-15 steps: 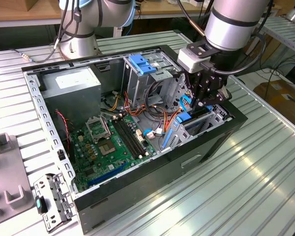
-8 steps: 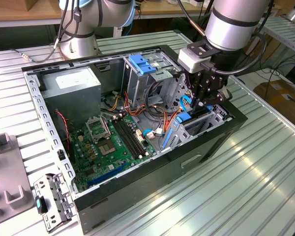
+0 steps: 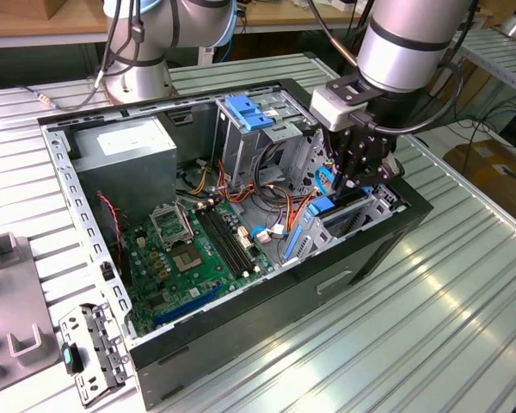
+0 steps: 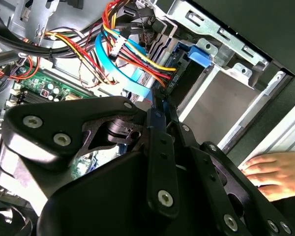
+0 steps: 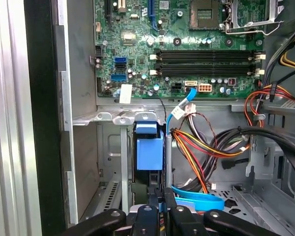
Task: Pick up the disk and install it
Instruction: 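Insert the second disk wire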
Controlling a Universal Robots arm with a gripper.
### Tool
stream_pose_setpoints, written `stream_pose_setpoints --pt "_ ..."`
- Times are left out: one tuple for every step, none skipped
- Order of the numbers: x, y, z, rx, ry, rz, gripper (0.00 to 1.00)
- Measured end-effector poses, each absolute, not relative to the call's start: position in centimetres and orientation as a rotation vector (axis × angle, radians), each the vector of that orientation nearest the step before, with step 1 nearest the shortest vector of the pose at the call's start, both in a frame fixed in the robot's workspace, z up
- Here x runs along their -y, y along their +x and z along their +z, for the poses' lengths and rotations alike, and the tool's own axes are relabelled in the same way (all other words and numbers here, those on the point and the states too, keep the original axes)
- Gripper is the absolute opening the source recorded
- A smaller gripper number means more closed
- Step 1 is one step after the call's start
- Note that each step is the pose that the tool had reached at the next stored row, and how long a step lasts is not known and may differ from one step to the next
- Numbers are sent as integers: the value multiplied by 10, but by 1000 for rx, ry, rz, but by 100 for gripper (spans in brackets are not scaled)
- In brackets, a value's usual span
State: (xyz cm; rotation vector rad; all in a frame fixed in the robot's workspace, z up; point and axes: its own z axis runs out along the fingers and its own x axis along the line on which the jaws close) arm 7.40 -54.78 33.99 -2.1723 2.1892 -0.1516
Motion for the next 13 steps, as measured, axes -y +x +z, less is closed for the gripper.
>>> stream_pose_setpoints --pt "548 74 339 -2189 -2172 -151 16" --pt "548 74 339 -2189 -2172 -151 16" --pt "548 74 339 -2189 -2172 -151 16" --pt "548 74 339 -2189 -2172 -151 16" --pt "548 74 339 -2188 -2171 -150 17" --pt "548 74 341 -2188 -2171 -150 17" --pt "548 74 343 -2188 -2172 -150 24" --pt "548 74 345 -2189 -2172 -151 24" --pt "548 74 348 -2189 -2172 -151 24" --pt "548 74 350 -2189 -2172 -151 24" --pt "548 74 352 -2189 -2172 -151 24" --pt "548 74 355 -2189 -2172 -151 24" --pt "548 74 357 -2189 -2172 -151 24"
